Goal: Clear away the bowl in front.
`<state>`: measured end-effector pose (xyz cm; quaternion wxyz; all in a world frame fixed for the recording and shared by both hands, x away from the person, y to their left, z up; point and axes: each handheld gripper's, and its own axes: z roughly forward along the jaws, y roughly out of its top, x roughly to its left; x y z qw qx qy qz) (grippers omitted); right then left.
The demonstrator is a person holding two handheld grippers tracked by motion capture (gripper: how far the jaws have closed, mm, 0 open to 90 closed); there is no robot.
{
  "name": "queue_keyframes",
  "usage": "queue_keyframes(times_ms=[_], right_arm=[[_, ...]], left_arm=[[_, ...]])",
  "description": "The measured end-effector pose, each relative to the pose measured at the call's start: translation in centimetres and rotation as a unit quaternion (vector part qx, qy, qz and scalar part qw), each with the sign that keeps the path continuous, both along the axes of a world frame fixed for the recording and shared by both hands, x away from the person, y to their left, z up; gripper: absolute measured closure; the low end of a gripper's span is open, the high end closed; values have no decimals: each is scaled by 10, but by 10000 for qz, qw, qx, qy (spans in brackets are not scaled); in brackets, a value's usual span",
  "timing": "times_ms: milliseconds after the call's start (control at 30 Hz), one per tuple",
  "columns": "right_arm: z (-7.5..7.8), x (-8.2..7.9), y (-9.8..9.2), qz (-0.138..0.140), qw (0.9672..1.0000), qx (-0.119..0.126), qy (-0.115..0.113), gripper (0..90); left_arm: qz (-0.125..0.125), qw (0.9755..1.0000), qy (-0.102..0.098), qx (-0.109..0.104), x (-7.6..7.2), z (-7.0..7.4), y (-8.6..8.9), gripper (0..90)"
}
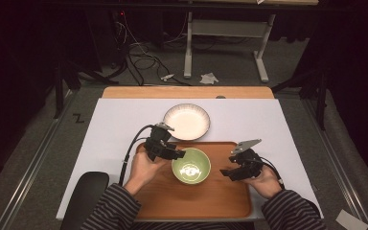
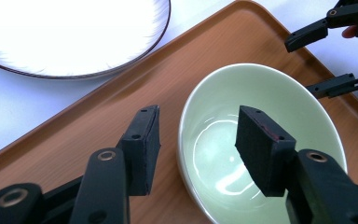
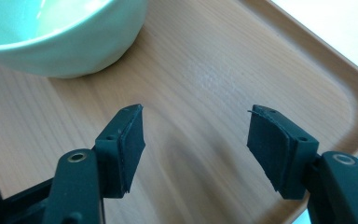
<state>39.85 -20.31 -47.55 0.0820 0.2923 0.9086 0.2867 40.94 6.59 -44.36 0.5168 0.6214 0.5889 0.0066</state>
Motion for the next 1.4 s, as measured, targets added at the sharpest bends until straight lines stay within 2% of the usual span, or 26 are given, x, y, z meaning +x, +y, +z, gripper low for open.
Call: queue_keyframes(times_ms=[233,733,767,1067,1400], right_arm=[[0,0,0,-7,10000,4,2,379],[0,0,0,-12,10000,-4,4,379],[0,0,0,-9,10000,1,-3,378],[0,0,0,-26,10000,22,-6,379],[0,0,0,-33,10000,21,-4,379]], left_arm=[[52,10000,-37,-50,-3,5,6,494],[219,9997,-134,-55,-11,15,30,485],[272,9995,-129,-112,-12,15,32,485],[420,9989,-124,-147,-15,13,44,477],[636,9978,30,-205,-17,4,55,466]])
